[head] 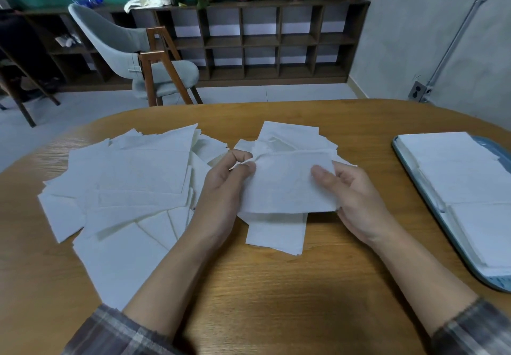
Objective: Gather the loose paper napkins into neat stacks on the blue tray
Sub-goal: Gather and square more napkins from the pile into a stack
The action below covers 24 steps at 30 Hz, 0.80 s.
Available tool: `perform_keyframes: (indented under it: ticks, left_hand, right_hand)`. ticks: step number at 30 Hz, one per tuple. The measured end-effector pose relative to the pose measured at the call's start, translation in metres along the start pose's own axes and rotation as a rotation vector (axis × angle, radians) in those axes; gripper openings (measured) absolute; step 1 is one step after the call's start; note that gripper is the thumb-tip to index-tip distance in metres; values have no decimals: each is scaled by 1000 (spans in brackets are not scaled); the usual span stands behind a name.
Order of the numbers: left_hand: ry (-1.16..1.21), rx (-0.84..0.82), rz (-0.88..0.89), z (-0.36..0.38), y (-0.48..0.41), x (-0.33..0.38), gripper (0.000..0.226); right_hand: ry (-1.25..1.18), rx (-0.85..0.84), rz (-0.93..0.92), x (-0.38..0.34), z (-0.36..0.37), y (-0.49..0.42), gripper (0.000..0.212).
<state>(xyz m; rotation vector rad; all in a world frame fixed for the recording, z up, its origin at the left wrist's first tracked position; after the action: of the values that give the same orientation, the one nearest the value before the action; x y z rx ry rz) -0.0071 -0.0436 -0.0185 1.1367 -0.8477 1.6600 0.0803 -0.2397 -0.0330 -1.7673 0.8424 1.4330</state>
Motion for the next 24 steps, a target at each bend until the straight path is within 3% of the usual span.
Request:
perform_keyframes:
  ticks: [4,7,14,21,24]
  left_hand:
    - [-157,41,68,2,4,-2,6]
    - [-214,32,150,4,5,0,38]
    - [-188,58,135,5,4,-5,41]
    - [-260,97,168,3,2,-12,40]
    - [-341,129,165,2,2,-10,50]
  right_hand:
    - [172,103,11,2,-1,-1,22]
    - [131,87,27,1,0,-1,20]
    - [119,40,-46,-4,4,-1,50]
    - [223,85,-95,-6,3,-1,60]
    - [-9,53,-92,-8,-1,-3,67]
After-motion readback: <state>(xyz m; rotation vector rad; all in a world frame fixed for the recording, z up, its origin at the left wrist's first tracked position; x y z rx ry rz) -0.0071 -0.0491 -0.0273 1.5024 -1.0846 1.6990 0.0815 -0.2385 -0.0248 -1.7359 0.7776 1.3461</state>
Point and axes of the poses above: each hand's wrist, its own y-axis away from the middle knuckle, its own z-axis out of the palm, x = y × z, the point moved 2 cm from there along -y, towards the middle knuckle, and after that the axes turned 13 degrees about y, right-handed, at the moved point
